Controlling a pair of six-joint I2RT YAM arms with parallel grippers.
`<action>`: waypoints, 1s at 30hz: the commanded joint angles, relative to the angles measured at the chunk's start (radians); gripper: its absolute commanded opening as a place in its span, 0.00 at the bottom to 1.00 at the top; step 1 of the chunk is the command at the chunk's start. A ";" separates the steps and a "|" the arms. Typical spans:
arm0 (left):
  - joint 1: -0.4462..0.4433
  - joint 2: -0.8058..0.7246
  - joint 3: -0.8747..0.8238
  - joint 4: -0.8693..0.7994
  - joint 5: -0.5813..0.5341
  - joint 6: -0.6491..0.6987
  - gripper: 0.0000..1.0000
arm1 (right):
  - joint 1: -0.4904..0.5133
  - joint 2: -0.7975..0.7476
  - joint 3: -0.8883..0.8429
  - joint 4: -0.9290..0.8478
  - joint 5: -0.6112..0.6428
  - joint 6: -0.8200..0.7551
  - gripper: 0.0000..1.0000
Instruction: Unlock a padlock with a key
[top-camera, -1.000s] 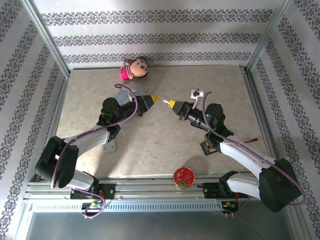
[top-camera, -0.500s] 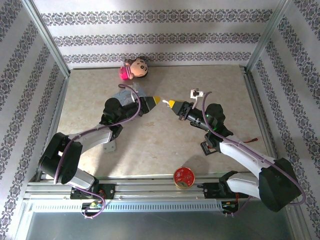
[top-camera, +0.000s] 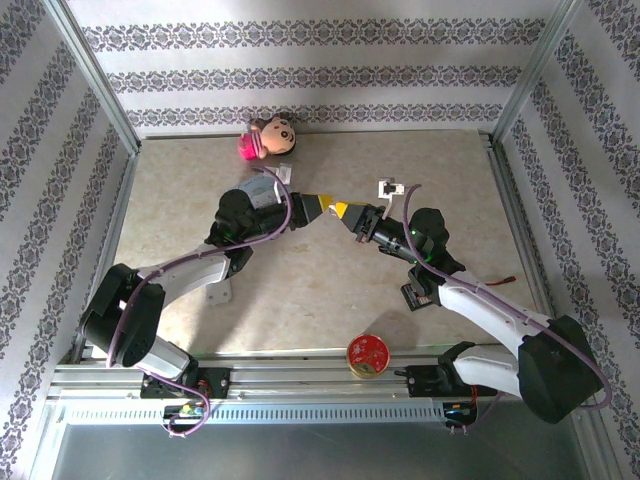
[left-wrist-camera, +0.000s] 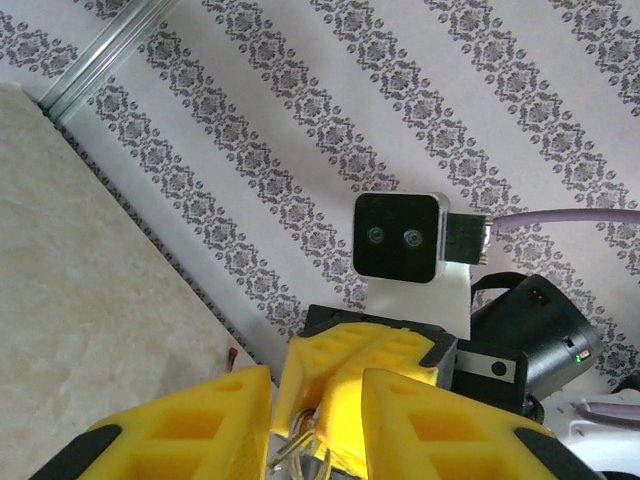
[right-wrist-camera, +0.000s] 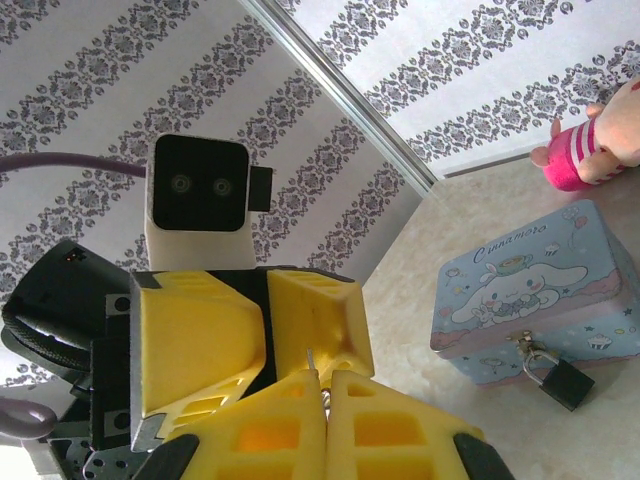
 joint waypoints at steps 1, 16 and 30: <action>-0.013 0.003 0.008 0.034 0.019 0.007 0.30 | 0.013 -0.022 0.004 0.048 -0.008 0.004 0.00; -0.014 -0.004 -0.006 0.003 0.023 0.028 0.00 | 0.015 -0.021 0.008 0.048 -0.008 0.004 0.00; -0.012 -0.216 0.132 -0.694 -0.047 0.523 0.00 | -0.010 -0.059 0.069 -0.265 -0.045 -0.148 0.26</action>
